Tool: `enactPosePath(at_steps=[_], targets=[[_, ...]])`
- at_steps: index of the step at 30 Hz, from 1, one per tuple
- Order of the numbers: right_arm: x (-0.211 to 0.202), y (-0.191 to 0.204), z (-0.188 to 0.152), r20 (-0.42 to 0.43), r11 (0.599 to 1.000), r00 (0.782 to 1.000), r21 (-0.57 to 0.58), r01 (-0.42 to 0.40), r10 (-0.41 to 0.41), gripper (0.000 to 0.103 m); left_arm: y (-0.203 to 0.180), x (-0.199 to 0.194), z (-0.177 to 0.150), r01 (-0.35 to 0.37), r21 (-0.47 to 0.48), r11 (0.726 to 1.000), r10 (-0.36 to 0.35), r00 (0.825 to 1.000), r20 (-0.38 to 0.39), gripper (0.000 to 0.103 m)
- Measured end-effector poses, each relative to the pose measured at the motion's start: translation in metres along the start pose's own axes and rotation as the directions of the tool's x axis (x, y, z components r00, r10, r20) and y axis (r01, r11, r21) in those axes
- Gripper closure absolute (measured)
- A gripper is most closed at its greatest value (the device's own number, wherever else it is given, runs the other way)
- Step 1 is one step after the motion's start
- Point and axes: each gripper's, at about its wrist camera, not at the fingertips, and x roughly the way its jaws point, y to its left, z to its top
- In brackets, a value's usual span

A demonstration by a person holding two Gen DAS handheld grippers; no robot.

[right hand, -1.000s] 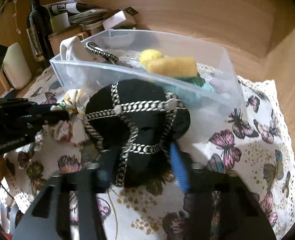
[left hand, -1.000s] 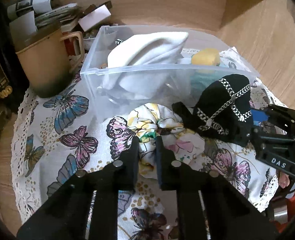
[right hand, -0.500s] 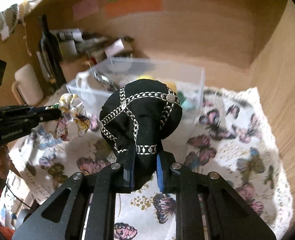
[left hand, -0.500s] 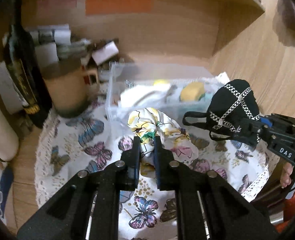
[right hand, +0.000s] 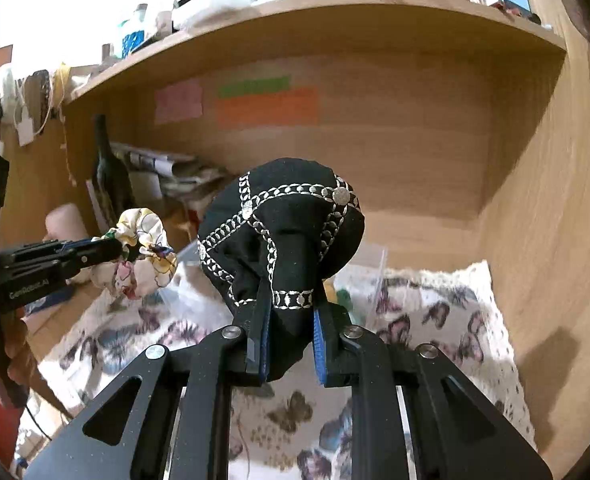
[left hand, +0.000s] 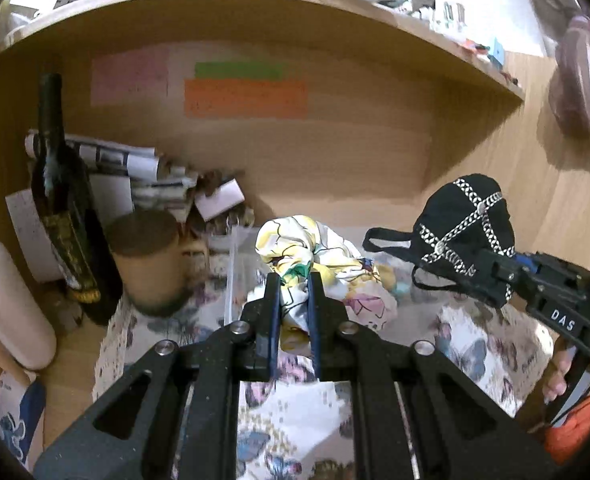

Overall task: Organize soft objects
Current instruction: 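Carry the cap into the box with the right tool while the left tool drops the scrunchie in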

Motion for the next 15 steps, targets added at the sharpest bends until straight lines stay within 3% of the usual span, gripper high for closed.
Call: enactPosePath(at_steps=[7,15], targets=[[0.026,-0.002,0.015,0.007,1.0,1.0,0.02,0.003,-0.003,0.088,0.008,0.035,0.015,-0.003,-0.023,1.0,0.002,1.0,-0.004,0.091],[0.066,-0.004,0.021,-0.042,1.0,0.999,0.03,-0.003,0.004,0.088,0.01,0.087,0.016,-0.047,-0.015,0.999,0.046,0.997,-0.068,0.091]])
